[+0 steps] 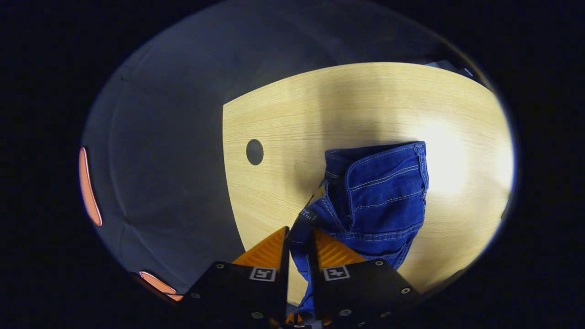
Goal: Grasp the waist and the cuffs of the jeans and fold them to make the two legs overlap; first hold the waist and fold one-third of the jeans toward the cuffs, then hold the cuffs and fold the remaining one-third in the same direction to finish folding.
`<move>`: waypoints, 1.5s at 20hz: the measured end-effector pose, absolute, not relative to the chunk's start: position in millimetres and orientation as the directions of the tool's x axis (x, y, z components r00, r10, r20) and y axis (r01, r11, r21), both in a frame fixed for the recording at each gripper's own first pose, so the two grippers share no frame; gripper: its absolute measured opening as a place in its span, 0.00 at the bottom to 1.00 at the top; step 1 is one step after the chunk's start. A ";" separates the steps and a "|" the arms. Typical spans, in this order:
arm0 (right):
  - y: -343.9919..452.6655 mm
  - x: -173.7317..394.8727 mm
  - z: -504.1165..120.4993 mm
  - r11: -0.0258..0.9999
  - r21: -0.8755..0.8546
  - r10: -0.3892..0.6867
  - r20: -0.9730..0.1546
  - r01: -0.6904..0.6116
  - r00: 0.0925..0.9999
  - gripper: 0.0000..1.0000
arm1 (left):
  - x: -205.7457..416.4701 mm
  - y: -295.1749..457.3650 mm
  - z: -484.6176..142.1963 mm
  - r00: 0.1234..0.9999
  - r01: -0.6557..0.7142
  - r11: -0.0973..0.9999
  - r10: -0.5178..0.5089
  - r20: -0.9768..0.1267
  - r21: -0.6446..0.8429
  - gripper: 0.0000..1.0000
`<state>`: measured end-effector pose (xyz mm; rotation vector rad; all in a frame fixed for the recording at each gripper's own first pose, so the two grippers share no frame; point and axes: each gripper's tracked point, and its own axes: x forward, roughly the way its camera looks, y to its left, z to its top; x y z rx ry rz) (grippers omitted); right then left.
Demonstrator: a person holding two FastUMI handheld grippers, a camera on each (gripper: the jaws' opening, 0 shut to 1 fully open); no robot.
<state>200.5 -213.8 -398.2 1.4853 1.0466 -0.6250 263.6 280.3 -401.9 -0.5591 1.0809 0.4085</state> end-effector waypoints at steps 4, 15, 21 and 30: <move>-238.9 182.9 -390.8 0.124 0.490 0.195 -0.865 0.863 0.463 0.69 | 260.9 259.5 -380.1 0.446 -0.519 0.815 0.000 -0.895 -0.258 0.70; -268.2 95.6 -438.0 0.392 0.275 0.156 -0.960 0.878 0.231 0.98 | 196.9 206.8 -304.2 0.446 -0.209 0.974 0.012 -0.895 -0.092 0.97; -277.6 92.6 -467.3 0.419 0.235 0.166 -0.969 0.877 0.181 0.98 | 167.6 156.9 -243.0 0.518 -0.147 0.983 -0.015 -0.855 -0.106 0.97; -265.5 113.9 -483.3 0.550 0.230 0.117 -0.973 0.803 0.199 0.65 | 115.5 121.8 -210.9 0.570 -0.166 0.981 0.016 -0.821 -0.097 0.97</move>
